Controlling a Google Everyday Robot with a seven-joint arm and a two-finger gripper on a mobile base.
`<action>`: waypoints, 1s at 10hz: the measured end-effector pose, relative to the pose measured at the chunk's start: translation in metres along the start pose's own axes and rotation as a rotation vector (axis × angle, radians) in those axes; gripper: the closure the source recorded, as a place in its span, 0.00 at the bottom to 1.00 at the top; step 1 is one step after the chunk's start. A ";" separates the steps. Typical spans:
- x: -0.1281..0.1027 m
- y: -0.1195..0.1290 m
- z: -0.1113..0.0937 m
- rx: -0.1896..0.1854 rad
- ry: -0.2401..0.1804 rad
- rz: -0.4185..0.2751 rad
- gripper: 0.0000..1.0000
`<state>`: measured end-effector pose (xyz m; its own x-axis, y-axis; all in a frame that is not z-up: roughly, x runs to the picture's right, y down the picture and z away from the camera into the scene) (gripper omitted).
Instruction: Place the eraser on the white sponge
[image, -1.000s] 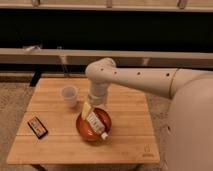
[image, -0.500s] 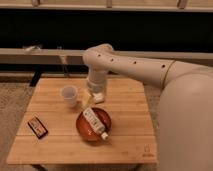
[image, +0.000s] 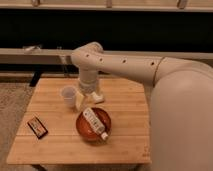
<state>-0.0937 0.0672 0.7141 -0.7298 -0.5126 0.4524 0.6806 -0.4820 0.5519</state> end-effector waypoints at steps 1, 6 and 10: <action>0.002 -0.020 0.002 -0.013 -0.004 -0.029 0.20; 0.005 -0.125 0.036 -0.073 -0.048 -0.166 0.20; 0.055 -0.172 0.090 -0.136 -0.043 -0.205 0.20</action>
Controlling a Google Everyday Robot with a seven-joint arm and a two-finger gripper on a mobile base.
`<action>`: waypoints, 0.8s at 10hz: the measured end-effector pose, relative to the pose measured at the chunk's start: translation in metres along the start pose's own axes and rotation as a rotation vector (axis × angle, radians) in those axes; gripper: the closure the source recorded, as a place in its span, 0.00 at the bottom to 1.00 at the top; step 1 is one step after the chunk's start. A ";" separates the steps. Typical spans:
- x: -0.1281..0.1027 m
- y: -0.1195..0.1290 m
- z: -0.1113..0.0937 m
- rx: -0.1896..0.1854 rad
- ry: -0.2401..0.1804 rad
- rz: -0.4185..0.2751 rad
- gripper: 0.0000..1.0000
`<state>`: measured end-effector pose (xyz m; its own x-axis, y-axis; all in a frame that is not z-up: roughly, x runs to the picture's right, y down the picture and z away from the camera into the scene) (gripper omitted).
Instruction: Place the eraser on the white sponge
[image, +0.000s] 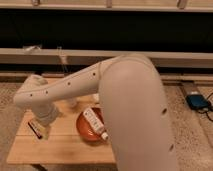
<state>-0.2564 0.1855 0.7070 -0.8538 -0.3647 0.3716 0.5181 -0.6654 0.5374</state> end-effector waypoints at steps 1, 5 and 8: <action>0.017 -0.003 0.012 -0.020 0.000 0.003 0.20; 0.071 -0.008 0.053 -0.036 0.015 0.022 0.20; 0.085 -0.004 0.073 -0.008 0.016 0.050 0.20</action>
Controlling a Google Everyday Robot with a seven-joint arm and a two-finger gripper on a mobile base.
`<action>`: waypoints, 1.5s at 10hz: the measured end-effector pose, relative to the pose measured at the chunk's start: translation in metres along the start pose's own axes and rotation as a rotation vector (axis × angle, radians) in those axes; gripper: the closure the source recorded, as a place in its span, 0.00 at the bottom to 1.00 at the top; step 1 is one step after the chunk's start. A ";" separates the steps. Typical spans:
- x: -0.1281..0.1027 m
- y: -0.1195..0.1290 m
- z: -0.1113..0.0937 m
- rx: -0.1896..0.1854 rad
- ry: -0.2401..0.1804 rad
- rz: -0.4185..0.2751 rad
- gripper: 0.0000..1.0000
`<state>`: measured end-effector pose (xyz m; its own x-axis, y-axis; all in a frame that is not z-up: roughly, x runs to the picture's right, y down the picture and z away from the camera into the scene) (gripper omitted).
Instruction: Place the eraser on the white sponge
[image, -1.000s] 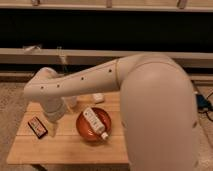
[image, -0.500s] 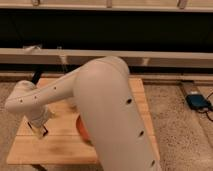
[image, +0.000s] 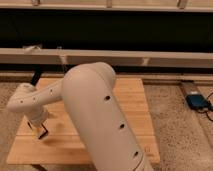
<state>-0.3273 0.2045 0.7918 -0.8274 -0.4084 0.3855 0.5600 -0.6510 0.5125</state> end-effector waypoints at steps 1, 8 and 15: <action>0.005 0.000 0.005 0.006 -0.002 0.002 0.20; 0.039 -0.038 0.034 0.006 -0.031 -0.088 0.28; 0.042 -0.040 0.036 -0.002 -0.044 -0.108 0.96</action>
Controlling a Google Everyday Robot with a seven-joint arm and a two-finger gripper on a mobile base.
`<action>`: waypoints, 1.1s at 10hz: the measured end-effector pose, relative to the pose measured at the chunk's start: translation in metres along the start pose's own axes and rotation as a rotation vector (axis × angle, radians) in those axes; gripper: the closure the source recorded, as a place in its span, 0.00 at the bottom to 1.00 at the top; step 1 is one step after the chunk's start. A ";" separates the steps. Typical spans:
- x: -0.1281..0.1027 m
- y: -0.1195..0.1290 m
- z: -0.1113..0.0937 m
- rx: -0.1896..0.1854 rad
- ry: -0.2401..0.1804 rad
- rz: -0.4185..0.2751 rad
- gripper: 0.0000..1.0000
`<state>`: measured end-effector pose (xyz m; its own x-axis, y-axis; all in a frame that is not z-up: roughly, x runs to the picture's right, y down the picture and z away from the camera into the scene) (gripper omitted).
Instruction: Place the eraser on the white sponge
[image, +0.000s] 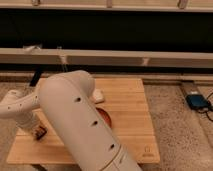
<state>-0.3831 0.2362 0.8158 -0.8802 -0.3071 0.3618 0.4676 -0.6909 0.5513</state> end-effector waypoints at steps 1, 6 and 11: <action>0.000 0.000 0.000 0.000 0.000 0.000 1.00; -0.017 0.015 -0.071 -0.005 0.085 -0.037 1.00; -0.064 0.063 -0.183 0.005 0.167 -0.028 1.00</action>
<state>-0.3117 0.0922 0.6894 -0.8938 -0.3927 0.2165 0.4429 -0.6973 0.5636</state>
